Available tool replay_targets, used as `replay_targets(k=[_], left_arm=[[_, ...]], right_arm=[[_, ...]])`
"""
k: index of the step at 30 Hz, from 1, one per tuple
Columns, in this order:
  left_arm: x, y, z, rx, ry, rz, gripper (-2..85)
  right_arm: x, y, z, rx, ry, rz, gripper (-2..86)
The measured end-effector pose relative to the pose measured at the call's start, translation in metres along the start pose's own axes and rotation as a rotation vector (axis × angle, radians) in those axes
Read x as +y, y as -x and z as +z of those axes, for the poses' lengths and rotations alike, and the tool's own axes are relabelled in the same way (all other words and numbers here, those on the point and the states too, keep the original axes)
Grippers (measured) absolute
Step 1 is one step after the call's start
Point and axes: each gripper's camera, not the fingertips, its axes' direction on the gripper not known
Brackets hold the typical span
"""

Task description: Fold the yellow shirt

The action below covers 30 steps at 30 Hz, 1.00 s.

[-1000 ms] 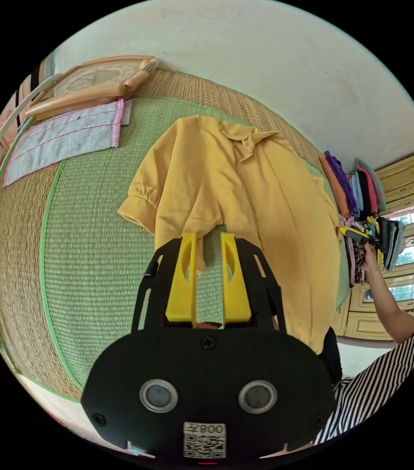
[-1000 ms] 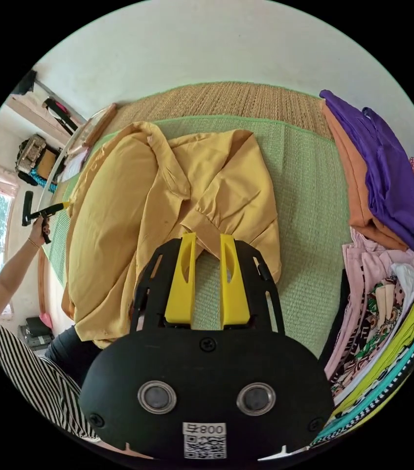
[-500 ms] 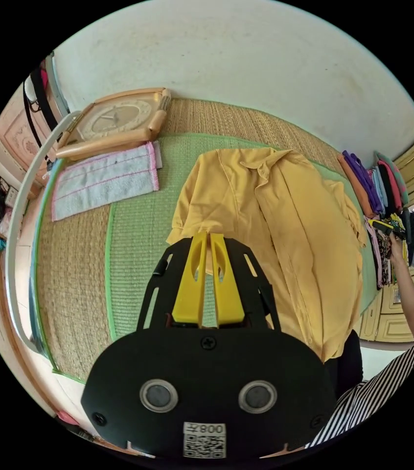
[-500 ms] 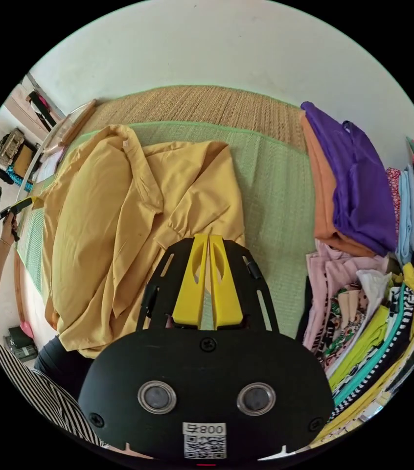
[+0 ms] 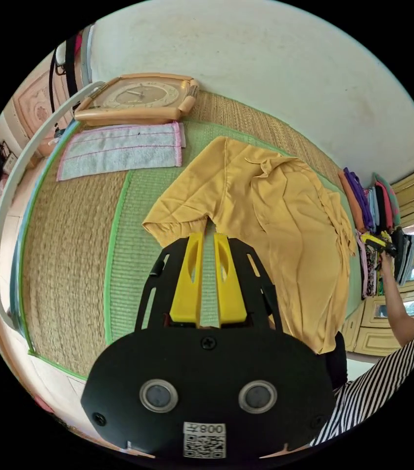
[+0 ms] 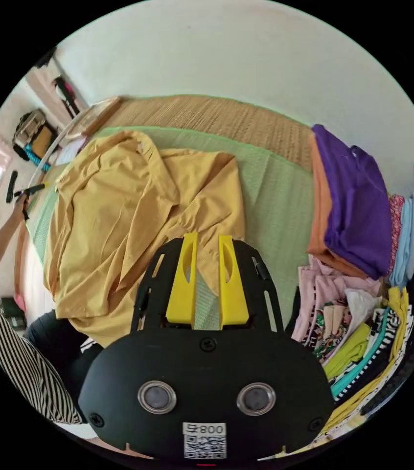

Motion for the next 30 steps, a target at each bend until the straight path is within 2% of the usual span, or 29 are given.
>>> replay_targets(k=[3, 10, 16, 18, 21, 23, 26, 30], left_arm=[[0.006, -0.007, 0.018, 0.097, 0.008, 0.003, 3.2], [0.007, -0.025, 0.048, 0.201, 0.019, 0.042, 2.2], [0.001, -0.025, 0.057, 0.239, -0.009, 0.046, 1.3], [-0.002, -0.024, 0.059, 0.235, -0.016, 0.048, 1.2], [-0.005, -0.023, 0.066, 0.247, -0.015, 0.045, 1.3], [-0.005, -0.025, 0.072, 0.257, -0.015, 0.044, 1.4], [0.0, -0.029, 0.081, 0.278, -0.002, 0.05, 1.7], [0.012, -0.034, 0.092, 0.328, 0.017, 0.055, 2.3]], right_arm=[[-0.007, 0.049, 0.036, 0.066, 0.054, -0.095, 8.2], [-0.014, 0.038, 0.056, 0.049, 0.092, -0.002, 1.7], [-0.017, -0.01, -0.025, 0.191, -0.019, 0.056, 0.4], [-0.017, -0.072, -0.066, 0.259, -0.077, 0.212, 0.7], [-0.012, -0.159, -0.089, 0.125, -0.087, 0.425, 2.2], [-0.003, -0.181, -0.091, 0.051, -0.116, 0.495, 3.8], [0.012, -0.168, -0.076, -0.018, -0.157, 0.486, 5.6], [0.026, -0.089, -0.02, -0.127, -0.12, 0.305, 5.0]])
